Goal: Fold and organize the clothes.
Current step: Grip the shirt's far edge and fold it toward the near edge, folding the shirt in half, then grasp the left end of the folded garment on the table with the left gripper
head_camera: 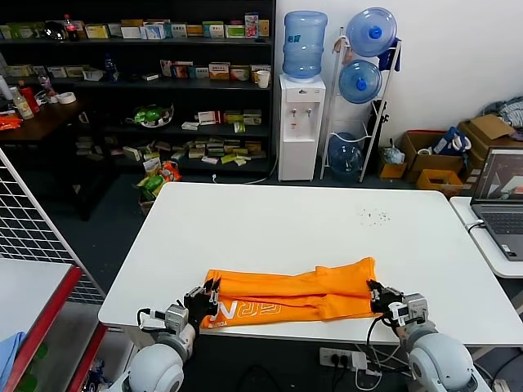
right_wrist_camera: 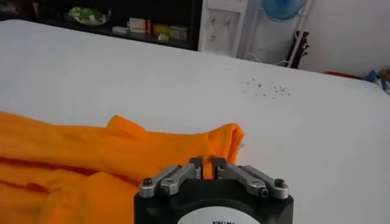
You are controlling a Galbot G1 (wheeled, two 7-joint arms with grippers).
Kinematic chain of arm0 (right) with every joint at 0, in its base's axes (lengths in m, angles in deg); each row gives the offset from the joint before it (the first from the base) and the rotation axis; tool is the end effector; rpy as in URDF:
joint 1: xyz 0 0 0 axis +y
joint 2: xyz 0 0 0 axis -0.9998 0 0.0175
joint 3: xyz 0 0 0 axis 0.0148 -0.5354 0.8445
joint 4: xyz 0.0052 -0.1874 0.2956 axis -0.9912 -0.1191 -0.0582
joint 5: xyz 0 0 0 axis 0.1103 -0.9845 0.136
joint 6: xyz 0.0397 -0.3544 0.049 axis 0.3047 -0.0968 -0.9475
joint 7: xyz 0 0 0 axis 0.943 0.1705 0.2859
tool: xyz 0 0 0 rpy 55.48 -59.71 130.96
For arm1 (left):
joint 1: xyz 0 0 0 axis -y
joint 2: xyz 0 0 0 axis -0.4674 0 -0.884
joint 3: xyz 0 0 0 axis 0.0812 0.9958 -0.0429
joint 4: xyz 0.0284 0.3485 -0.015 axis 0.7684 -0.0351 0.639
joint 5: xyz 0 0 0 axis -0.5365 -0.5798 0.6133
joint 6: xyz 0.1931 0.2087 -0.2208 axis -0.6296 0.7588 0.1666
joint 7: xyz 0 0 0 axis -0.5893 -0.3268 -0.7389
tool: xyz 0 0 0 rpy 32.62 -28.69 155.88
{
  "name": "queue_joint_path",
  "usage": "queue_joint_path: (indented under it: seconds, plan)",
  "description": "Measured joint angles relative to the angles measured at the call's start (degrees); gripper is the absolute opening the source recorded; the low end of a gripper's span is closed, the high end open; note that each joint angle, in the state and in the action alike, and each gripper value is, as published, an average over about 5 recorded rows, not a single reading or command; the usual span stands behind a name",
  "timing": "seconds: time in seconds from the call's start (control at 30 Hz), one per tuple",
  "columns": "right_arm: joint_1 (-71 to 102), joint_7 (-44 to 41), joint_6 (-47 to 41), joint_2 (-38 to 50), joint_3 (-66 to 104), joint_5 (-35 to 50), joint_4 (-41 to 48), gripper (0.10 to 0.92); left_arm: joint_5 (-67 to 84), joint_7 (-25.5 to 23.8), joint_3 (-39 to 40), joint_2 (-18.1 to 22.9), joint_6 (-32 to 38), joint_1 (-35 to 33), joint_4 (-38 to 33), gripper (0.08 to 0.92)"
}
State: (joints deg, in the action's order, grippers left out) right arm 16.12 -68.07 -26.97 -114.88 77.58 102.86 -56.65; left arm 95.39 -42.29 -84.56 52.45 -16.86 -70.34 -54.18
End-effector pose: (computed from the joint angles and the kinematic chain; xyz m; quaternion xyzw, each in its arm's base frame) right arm 0.2634 -0.1119 -0.3134 0.0582 -0.9554 0.0706 0.2808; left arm 0.2614 0.0026 -0.3513 -0.1268 -0.9703 -0.0393 0.2022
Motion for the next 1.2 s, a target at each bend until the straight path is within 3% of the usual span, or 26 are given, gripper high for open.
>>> queue_joint_path:
  seconds: [0.5,0.6,1.2]
  plan:
    - [3.3,0.3,-0.2,-0.1,0.6,-0.5,-3.0,0.734,4.2,1.2,-2.4,1.8,-2.2,-1.1,1.5,0.713]
    - [3.8,0.3,-0.2,-0.2,0.9,-0.7,-3.5,0.798,6.2,1.4,-2.6,2.2,-3.1,-1.1,1.8,0.743]
    - [5.8,0.5,0.8,-0.9,1.3,-1.9,-5.7,0.823,10.7,0.7,-3.1,2.8,-5.1,-1.0,2.2,0.243]
